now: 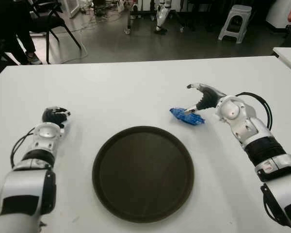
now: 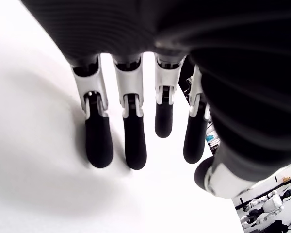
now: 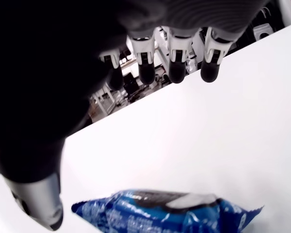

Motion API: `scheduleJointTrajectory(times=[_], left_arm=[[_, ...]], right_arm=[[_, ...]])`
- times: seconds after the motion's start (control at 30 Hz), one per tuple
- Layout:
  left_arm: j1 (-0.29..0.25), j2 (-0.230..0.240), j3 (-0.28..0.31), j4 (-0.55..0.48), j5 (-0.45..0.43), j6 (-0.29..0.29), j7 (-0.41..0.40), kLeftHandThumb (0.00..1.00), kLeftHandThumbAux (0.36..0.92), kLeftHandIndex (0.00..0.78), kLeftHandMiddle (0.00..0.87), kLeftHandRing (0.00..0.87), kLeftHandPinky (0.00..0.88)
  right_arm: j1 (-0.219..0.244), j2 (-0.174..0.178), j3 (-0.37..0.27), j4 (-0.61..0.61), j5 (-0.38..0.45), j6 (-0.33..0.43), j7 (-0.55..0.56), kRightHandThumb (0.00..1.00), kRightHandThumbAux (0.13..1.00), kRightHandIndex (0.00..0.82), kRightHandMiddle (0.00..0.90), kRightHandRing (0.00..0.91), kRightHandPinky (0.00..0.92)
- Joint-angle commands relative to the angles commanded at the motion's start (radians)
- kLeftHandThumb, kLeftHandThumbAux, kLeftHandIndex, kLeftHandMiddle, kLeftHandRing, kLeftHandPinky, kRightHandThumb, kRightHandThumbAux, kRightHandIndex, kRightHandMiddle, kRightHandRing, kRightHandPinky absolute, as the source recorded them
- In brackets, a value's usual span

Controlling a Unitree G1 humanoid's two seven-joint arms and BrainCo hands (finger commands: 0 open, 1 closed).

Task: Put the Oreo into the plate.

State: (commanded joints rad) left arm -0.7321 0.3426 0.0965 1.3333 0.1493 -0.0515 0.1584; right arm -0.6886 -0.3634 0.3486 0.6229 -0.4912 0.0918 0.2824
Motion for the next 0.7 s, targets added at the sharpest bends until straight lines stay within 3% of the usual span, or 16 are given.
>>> scheduleJointTrajectory(times=[0.47, 0.7], left_arm=[[-0.001, -0.002, 0.005, -0.001, -0.004, 0.002, 0.000, 0.685, 0.718, 0.407, 0.196, 0.231, 0.242], [-0.001, -0.002, 0.008, -0.001, -0.009, 0.002, -0.012, 0.685, 0.719, 0.408, 0.198, 0.231, 0.246]], right_arm=[[0.008, 0.002, 0.019, -0.008, -0.010, -0.034, 0.018, 0.000, 0.674, 0.000, 0.000, 0.000, 0.000], [-0.021, 0.013, 0.031, 0.063, -0.027, -0.024, 0.006, 0.000, 0.664, 0.000, 0.000, 0.000, 0.000]])
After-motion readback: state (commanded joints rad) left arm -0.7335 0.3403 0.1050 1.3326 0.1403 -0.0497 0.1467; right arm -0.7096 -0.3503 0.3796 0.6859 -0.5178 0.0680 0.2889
